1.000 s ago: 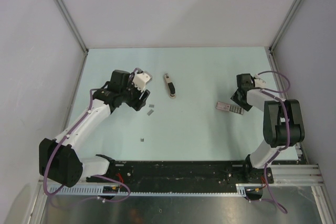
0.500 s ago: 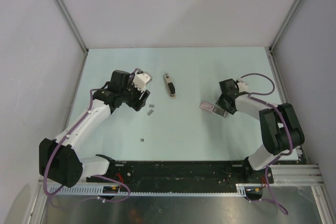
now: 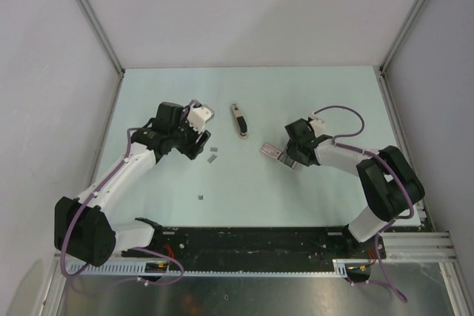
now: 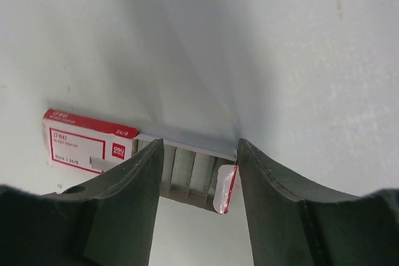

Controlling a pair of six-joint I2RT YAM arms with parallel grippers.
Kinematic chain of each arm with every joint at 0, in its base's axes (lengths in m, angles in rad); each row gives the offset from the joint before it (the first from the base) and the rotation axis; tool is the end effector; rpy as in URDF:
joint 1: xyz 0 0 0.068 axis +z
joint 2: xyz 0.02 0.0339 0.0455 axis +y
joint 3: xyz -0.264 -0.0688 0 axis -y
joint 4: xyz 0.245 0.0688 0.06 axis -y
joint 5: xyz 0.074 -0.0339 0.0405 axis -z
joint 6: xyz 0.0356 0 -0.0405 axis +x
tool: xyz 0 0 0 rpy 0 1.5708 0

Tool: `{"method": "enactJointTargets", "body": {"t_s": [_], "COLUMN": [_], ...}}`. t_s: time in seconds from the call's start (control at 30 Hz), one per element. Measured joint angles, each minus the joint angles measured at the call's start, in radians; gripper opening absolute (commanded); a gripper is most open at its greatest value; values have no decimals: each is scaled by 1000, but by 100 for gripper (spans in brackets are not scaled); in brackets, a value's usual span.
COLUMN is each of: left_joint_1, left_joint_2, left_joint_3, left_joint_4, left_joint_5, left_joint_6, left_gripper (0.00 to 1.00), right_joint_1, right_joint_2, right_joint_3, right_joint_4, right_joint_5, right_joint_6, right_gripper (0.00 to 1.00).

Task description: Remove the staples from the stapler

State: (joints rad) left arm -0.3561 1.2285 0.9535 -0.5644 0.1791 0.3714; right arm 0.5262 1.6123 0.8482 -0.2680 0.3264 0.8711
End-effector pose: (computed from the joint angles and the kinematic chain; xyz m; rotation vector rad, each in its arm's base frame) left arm 0.2380 -0.0953 0.2723 0.9316 2.2150 -0.2086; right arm 0.2691 0.1431 0.1586 0.5458 2.4654 0.1298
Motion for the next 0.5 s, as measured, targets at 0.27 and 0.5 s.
{"method": "enactJointTargets", "body": {"t_s": [0.27, 0.5], "left_joint_1": [0, 0], "left_joint_2": [0, 0], "left_joint_3": [-6, -8], "left_joint_4": [0, 0], "left_joint_5": [-18, -20], "left_joint_6": [7, 13], "left_gripper": [68, 68], "right_joint_1": [52, 71], "right_joint_2": [6, 11], "right_joint_3": [-5, -9], "right_joint_4": [54, 104], "right_joint_5": [-27, -95], "right_joint_6": [-77, -188], "right_gripper": [56, 55]}}
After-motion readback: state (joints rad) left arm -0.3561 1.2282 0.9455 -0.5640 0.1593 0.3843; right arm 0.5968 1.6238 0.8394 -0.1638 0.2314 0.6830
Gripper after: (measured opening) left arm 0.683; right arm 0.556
